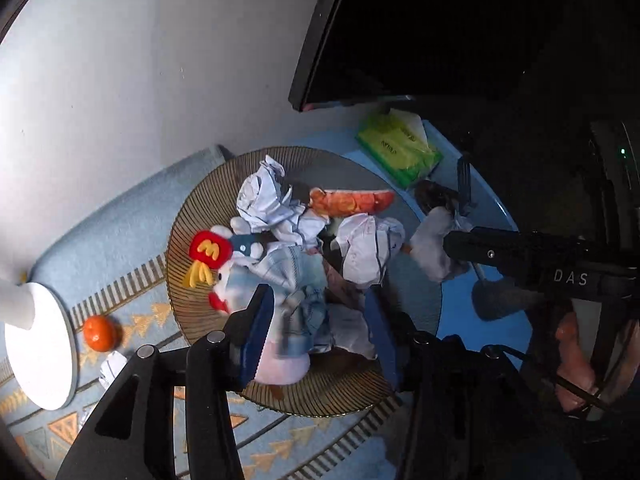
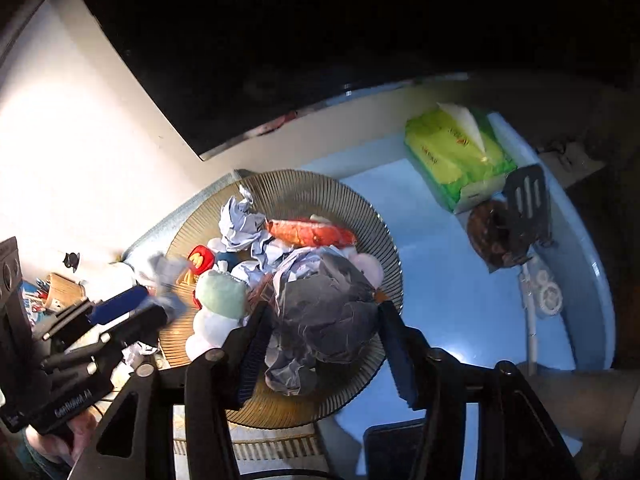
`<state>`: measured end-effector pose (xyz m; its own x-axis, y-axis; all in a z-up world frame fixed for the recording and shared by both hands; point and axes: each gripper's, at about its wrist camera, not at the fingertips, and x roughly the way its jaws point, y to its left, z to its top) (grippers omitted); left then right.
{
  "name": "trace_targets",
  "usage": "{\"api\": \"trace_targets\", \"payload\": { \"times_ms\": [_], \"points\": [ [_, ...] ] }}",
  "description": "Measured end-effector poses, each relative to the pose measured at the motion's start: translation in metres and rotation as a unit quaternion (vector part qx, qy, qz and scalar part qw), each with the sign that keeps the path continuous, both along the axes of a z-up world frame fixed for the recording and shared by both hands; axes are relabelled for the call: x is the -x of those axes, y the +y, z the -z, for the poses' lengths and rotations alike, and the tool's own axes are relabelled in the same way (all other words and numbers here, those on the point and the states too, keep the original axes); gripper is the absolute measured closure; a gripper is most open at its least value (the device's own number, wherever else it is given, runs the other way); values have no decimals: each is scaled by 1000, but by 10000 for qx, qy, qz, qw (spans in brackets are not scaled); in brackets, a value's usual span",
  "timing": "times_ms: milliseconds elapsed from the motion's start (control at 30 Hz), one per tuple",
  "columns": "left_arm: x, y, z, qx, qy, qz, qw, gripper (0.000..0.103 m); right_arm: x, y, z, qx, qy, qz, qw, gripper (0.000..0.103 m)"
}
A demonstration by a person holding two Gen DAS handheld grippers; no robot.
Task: Organize objects
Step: 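Carry the checked bow and paper ball over the glass plate, then open both tools to drop the bow and paper onto the plate, then grasp a paper ball with the left tool while the right grasps a tangerine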
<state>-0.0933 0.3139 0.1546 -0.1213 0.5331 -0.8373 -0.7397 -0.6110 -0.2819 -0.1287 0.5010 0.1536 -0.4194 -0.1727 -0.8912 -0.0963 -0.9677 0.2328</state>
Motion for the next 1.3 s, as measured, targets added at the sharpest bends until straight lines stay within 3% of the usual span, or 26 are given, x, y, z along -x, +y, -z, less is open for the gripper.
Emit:
{"api": "trace_targets", "payload": {
  "times_ms": [133, 300, 467, 567, 733, 900, 1033, 1167, 1233, 1300],
  "points": [
    [-7, -17, 6, 147, -67, -103, 9998, 58, -1, 3, 6, 165, -106, 50, 9998, 47],
    [-11, -61, 10, 148, -220, -558, 9981, 58, -6, 6, 2, 295, -88, 157, 9994, 46],
    [-24, -126, 10, 307, 55, -1265, 9915, 58, -15, -1, -8, 272, 23, 97, 9996, 46],
    [-25, -173, 13, 394, -38, -1786, 9831, 58, -22, -13, -14, 229, 81, -35, 9997, 45],
    [-24, -253, 20, 383, -308, -2727, 9609, 58, -33, -50, -18, 176, 122, -458, 9987, 42],
    [-27, -299, 25, 376, -357, -3315, 9420, 58, -43, -102, -13, 0, 71, -1074, 9942, 42],
    [-29, -313, 34, 357, -502, -3425, 9375, 58, -51, -144, -7, 58, -7, -1558, 9878, 40],
    [-28, -310, 47, 265, -721, -3262, 9422, 58, -65, -193, 15, 305, -282, -2127, 9762, 40],
    [-20, -308, 59, -156, -1221, -3006, 9458, 58, -74, -220, 32, 503, -519, -2410, 9678, 40],
    [-8, -311, 74, -702, -1731, -2885, 9391, 58, -86, -246, 51, 736, -679, -2669, 9585, 40]
  ]
}}
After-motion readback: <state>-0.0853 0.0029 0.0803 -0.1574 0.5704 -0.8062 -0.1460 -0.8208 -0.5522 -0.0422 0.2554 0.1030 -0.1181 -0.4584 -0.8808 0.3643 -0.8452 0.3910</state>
